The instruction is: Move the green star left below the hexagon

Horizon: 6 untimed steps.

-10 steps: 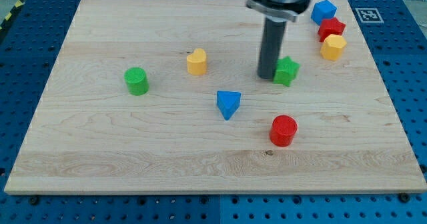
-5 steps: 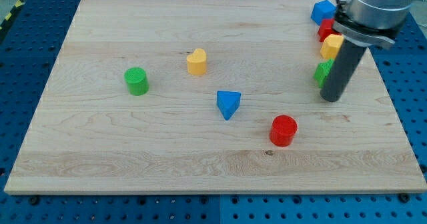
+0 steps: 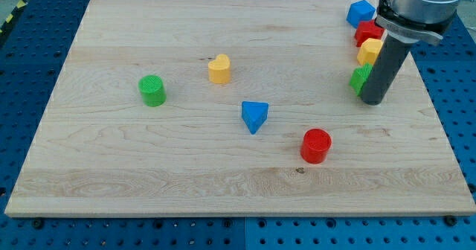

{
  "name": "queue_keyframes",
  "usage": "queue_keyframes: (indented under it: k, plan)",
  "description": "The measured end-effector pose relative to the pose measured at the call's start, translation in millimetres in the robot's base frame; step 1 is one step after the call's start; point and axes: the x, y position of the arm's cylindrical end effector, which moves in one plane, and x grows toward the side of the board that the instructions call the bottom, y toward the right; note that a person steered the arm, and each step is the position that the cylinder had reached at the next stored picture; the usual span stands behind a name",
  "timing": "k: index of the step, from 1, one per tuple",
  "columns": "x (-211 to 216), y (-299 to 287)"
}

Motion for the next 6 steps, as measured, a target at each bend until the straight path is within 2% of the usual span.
queue_keyframes:
  k: [3,4,6]
  plan:
    - [-17.5,1.4]
    - [2.3,-44.9]
    - [17.4,-190.5]
